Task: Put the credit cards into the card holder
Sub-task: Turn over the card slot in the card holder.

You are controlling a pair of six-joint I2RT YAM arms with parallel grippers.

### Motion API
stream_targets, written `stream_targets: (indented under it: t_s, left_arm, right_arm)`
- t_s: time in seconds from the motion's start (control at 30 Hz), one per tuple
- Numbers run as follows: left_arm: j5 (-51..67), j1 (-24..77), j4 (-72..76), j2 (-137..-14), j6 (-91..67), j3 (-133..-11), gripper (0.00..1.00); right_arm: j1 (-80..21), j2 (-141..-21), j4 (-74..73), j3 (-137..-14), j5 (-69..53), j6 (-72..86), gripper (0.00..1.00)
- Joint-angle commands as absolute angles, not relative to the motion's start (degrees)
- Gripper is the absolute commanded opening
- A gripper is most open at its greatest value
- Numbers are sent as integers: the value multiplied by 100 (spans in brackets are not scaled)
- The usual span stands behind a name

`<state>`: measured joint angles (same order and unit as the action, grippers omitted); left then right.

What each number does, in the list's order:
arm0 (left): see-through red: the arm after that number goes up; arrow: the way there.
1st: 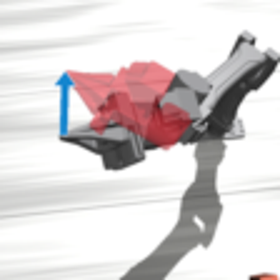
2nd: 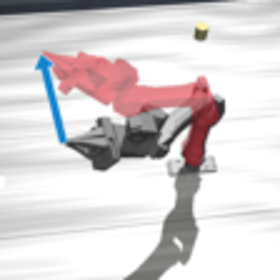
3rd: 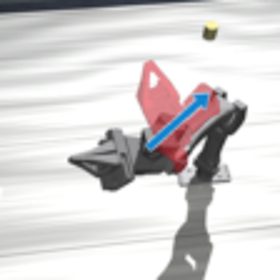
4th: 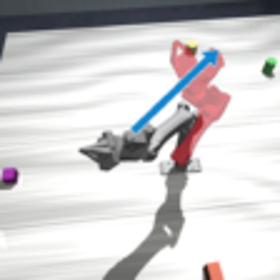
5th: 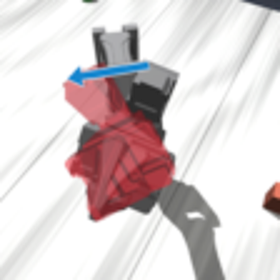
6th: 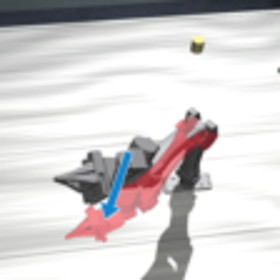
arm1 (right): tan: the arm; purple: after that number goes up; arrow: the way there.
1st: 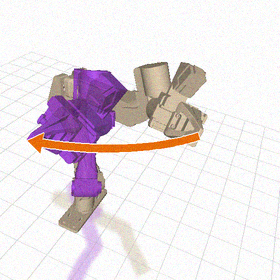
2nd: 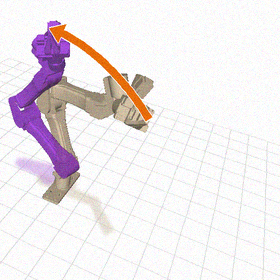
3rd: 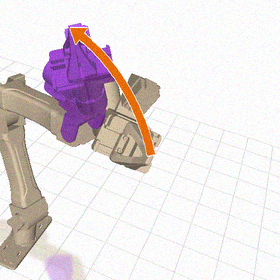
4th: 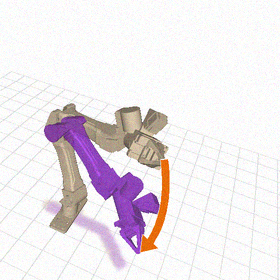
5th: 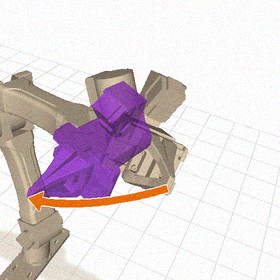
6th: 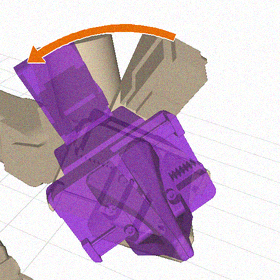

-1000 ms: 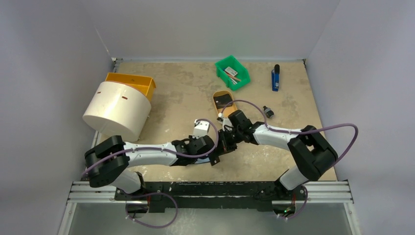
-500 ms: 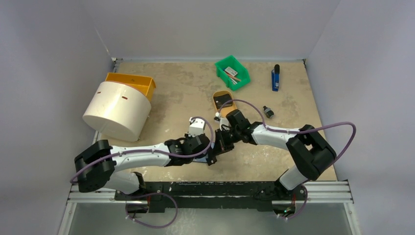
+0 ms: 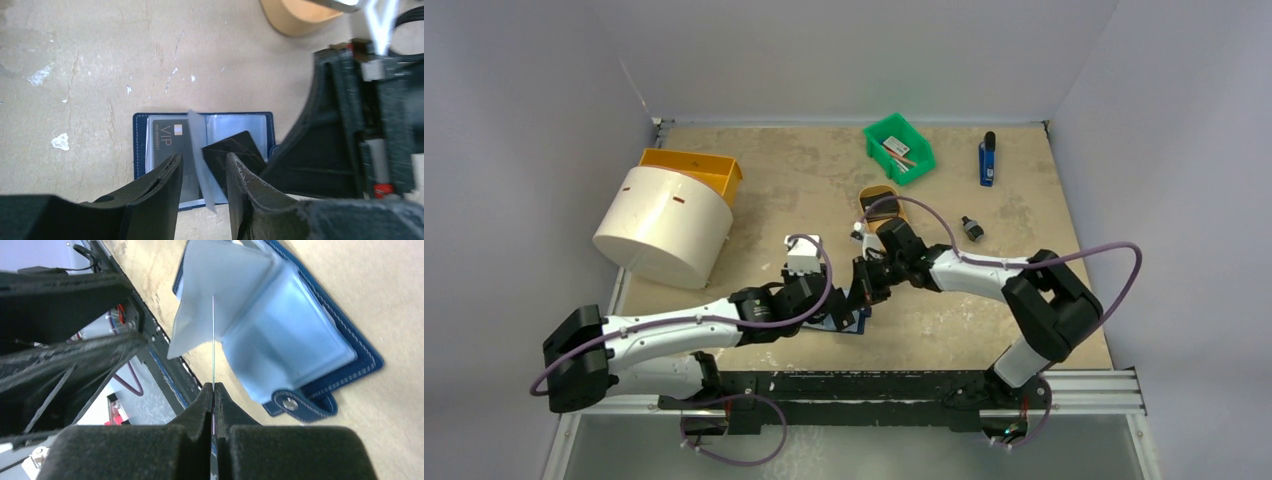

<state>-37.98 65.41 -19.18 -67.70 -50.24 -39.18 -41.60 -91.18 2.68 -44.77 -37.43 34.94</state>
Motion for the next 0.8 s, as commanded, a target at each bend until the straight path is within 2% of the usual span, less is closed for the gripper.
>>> stream_targets:
  t_s: [0.0, 0.3, 0.67, 0.77]
  left_arm:
    - [-4108, 6548, -1812, -6329, -5100, -3869, 36]
    - [-3971, 6539, -1495, -6689, -5045, -3690, 27]
    - [-4148, 6425, -1341, -7593, -5382, -3261, 7]
    - [-4184, 6421, -1389, -7646, -5529, -3175, 4]
  right_arm:
    - [-4232, -9528, 440, -4999, -3946, 3593, 0]
    - [-4251, -10345, 586, -5376, -3859, 3876, 0]
    - [-4260, -9668, 245, -4937, -3688, 3940, 0]
    - [-4242, -9401, 285, -4706, -3544, 4125, 0]
